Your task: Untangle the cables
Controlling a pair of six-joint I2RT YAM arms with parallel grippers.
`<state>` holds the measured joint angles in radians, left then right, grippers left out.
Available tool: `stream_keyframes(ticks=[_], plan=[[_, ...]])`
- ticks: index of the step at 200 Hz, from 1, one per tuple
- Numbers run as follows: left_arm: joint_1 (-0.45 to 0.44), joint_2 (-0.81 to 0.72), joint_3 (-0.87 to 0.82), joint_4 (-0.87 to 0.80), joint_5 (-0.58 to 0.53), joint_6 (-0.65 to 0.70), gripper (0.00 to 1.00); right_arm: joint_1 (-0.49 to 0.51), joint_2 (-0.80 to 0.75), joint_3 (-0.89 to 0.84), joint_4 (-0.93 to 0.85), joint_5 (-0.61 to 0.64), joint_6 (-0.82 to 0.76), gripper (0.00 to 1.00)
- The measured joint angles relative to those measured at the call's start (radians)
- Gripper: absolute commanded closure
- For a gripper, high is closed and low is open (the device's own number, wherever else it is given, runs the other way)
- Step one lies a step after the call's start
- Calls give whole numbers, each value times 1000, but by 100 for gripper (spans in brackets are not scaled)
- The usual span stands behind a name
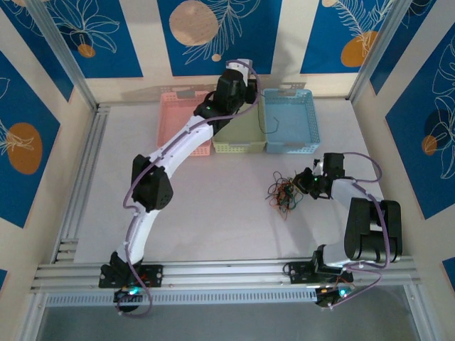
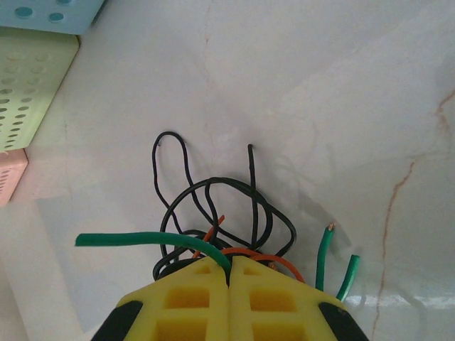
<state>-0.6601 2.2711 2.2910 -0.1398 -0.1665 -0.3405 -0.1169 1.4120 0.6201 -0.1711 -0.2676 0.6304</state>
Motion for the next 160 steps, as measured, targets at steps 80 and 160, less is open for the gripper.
stream_keyframes(ticks=[80, 160], plan=[[22, 93, -16, -39, -48, 60, 100, 0, 0, 0, 3, -4, 3, 100], [61, 194, -33, -161, -48, 83, 100, 0, 0, 0, 5, -7, 6, 100]])
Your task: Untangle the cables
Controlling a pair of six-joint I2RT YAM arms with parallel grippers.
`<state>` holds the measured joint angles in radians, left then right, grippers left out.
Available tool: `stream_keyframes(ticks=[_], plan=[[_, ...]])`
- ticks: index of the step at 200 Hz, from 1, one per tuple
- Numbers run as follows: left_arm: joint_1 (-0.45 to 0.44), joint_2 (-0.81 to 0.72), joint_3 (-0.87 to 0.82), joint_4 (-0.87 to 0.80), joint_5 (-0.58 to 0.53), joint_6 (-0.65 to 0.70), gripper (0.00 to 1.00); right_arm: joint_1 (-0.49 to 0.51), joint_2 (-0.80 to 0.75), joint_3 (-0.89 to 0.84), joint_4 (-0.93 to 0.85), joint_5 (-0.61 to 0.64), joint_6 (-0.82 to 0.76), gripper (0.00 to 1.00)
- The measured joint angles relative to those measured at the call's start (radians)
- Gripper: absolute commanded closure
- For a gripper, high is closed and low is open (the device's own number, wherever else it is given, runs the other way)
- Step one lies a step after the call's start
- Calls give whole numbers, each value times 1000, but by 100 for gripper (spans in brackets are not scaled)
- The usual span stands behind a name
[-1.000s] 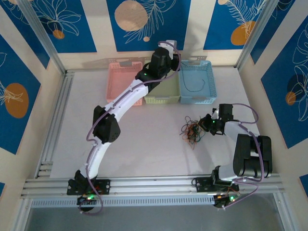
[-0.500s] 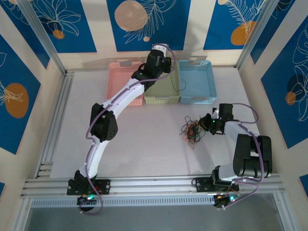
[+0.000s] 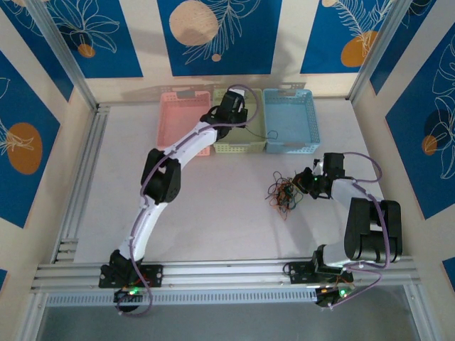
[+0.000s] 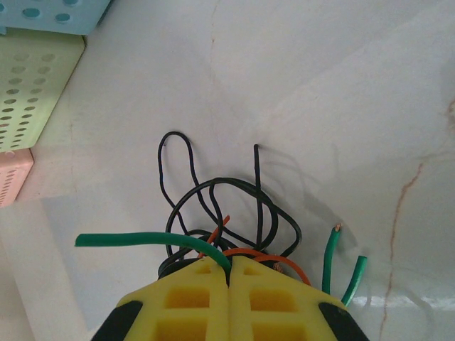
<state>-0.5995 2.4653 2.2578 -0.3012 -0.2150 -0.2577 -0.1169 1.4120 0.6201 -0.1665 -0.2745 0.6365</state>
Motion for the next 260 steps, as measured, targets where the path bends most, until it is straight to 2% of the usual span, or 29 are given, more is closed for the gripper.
stream_keyframes(ticks=[73, 130, 149, 177, 201, 260], plan=[[75, 0, 6, -60, -1, 28, 100, 0, 0, 0, 3, -3, 0, 100], [83, -24, 6, -67, 2, 32, 100, 0, 0, 0, 3, -4, 0, 100], [82, -54, 6, -64, 58, 29, 100, 0, 0, 0, 3, -6, 0, 100], [66, -92, 10, -20, 197, 29, 100, 1, 0, 0, 10, -8, 0, 100], [23, -93, 51, 11, 294, 25, 100, 2, 0, 0, 11, -8, 0, 100], [-109, -5, 201, 135, 371, -2, 98, 2, -10, 0, -2, -8, 0, 100]])
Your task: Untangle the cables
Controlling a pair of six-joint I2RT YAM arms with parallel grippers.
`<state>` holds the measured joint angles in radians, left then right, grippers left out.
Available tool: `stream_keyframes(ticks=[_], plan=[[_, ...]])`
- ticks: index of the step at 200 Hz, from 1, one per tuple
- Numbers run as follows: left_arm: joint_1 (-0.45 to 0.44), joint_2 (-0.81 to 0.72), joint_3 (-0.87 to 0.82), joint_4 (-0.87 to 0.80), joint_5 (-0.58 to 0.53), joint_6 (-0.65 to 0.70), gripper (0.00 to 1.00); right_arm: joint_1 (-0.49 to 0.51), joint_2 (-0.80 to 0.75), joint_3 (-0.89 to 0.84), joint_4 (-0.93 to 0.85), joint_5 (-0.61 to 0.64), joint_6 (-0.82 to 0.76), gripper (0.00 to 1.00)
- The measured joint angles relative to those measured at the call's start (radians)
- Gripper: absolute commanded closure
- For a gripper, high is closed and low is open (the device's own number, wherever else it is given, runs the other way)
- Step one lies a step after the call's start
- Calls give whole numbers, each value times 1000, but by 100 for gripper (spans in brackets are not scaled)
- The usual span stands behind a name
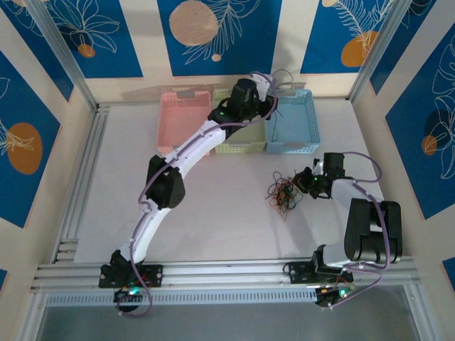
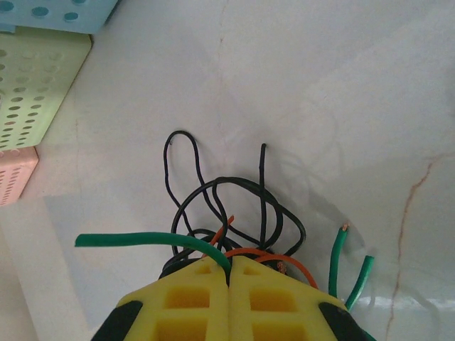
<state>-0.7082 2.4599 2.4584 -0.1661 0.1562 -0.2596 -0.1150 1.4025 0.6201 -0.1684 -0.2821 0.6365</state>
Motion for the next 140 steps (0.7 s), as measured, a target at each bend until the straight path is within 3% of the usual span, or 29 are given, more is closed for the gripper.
stream_keyframes(ticks=[21, 35, 39, 53, 67, 140], plan=[[-3, 76, 46, 34, 11, -29, 96, 0, -10, 0, -5, 0, 0, 100], [1, 140, 90, 47, 25, -56, 89, 0, -13, 0, -8, 0, 0, 100], [2, 160, 105, 50, 30, -64, 84, 0, -13, 0, -8, 0, 0, 100], [4, 221, 149, 53, 48, -97, 40, 0, -13, 0, -9, 0, -1, 100], [2, 252, 155, 50, 61, -115, 24, 0, -13, 0, -12, 0, -1, 100], [-1, 187, 143, -36, 88, -26, 21, 0, -13, 0, -12, 0, -1, 100]])
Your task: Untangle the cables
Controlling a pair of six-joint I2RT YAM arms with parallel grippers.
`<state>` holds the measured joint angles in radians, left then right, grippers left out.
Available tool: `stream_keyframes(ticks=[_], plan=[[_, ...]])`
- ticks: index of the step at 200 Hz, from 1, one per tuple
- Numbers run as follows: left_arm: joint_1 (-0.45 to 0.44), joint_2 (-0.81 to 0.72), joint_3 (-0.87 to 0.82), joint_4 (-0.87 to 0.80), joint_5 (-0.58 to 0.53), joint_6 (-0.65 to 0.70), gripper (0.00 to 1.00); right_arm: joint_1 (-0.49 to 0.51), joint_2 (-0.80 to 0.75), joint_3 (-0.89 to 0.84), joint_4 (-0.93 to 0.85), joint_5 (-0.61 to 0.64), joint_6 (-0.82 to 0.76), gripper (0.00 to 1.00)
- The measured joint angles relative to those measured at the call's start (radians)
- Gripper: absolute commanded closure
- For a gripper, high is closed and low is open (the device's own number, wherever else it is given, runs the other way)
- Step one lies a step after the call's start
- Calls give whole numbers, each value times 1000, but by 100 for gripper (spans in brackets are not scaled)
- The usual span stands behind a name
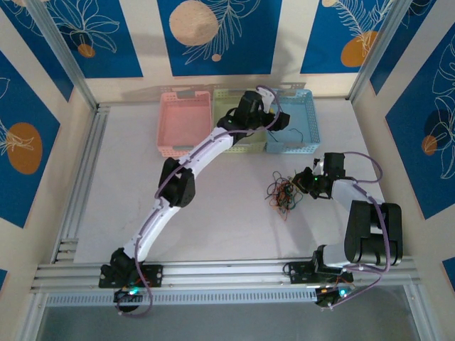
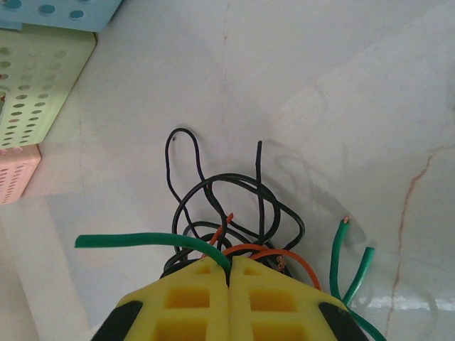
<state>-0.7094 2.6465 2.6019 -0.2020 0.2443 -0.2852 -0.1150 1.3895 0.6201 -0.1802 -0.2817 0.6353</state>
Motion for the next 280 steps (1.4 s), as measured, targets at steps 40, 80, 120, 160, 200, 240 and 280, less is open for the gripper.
stream_keyframes(ticks=[40, 80, 120, 160, 200, 240, 280], plan=[[0, -356, -377, 38, 3, 35, 24, 0, -28, 0, -15, -1, 0, 100], [0, -910, -1089, 267, 10, -21, 27, 63, -114, 0, -18, -53, -3, 100], [-5, -1238, -1580, 315, 27, -108, 30, 258, -163, 37, -14, -108, -3, 100], [-15, -1520, -1963, 269, 44, -228, 29, 445, -130, 121, 6, -111, 19, 100], [-37, -1736, -2126, 226, 43, -337, 30, 562, 12, 172, 37, -52, 77, 100], [-42, -1752, -2144, 201, 40, -390, 31, 613, 74, 175, 34, -5, 106, 100], [-47, -1668, -2144, 205, 39, -401, 32, 612, 80, 186, -5, 20, 91, 59]])
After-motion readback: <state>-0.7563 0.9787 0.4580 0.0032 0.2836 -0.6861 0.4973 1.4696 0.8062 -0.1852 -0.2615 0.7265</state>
